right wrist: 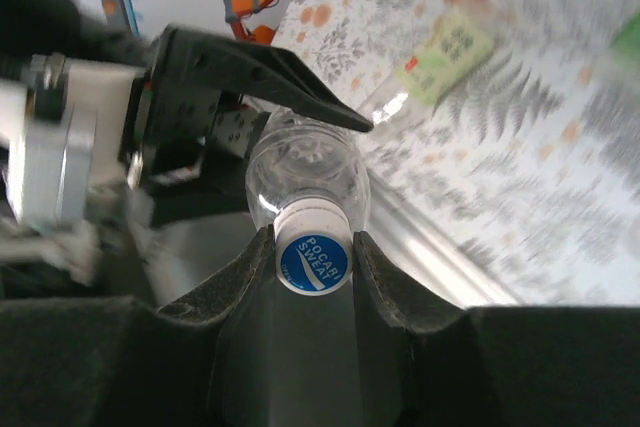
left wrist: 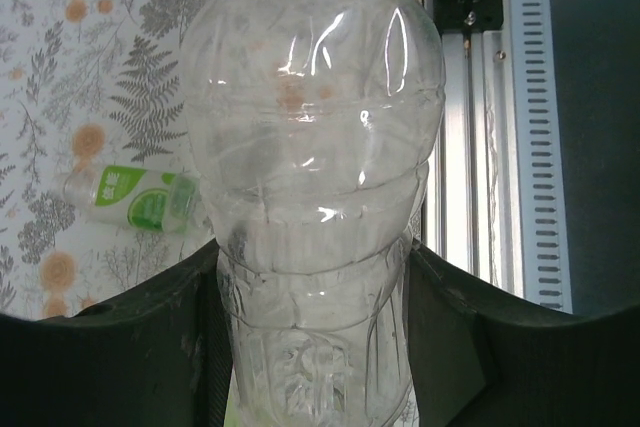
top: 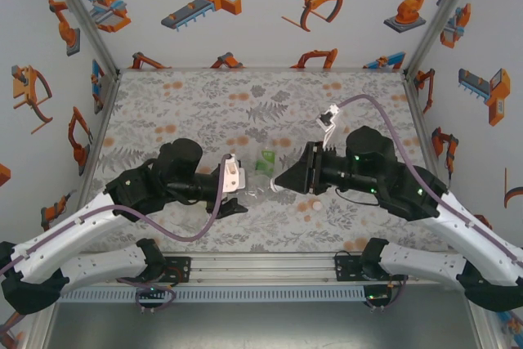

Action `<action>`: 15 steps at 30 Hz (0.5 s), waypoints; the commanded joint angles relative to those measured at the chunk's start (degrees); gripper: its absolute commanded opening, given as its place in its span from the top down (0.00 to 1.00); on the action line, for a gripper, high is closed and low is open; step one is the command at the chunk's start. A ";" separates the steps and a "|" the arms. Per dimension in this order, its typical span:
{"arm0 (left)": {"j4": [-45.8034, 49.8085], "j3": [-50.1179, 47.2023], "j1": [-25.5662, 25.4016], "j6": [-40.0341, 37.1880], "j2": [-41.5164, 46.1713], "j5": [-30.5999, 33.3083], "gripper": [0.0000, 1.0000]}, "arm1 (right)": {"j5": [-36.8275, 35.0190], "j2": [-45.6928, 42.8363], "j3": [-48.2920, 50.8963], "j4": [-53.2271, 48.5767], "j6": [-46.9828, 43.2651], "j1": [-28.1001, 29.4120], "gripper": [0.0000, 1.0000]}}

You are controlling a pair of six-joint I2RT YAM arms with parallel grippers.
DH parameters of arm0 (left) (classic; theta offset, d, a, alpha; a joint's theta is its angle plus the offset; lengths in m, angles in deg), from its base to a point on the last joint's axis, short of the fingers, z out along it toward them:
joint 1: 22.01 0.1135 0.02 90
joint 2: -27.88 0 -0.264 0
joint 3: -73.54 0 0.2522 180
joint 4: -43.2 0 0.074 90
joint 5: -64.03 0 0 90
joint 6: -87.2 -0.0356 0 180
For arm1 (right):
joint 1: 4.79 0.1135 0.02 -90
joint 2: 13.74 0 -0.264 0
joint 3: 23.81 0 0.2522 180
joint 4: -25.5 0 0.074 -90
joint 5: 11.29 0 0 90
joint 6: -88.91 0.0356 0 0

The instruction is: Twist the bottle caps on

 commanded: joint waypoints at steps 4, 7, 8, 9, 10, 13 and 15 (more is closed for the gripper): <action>-2.06 0.25 -0.36 -1.91 0.50 0.30 1.00 | -4.75 -0.28 4.46 -3.03 33.09 -0.35 0.92; -2.04 0.30 -0.41 -1.94 0.34 -0.04 1.00 | -7.74 -0.44 1.90 -4.13 30.01 -0.31 0.86; -2.04 0.25 -0.40 -1.97 0.38 -0.28 1.00 | -8.36 -0.51 1.06 -4.35 27.96 -0.39 0.81; -1.98 0.22 -0.40 -1.87 0.48 -0.48 1.00 | -8.89 -0.54 0.34 -4.30 25.46 -0.38 0.75; -1.89 0.27 -0.39 -1.88 0.48 -0.67 1.00 | -9.34 -0.71 -0.31 -4.28 22.82 -0.39 0.68; -1.71 0.09 -0.39 -1.68 0.79 -0.71 1.00 | -10.81 -1.58 -2.82 -4.20 12.39 -0.39 0.52; -1.62 0.11 -0.35 -1.72 1.01 -0.59 1.00 | -11.77 -2.38 -4.66 -4.04 4.66 -0.39 0.45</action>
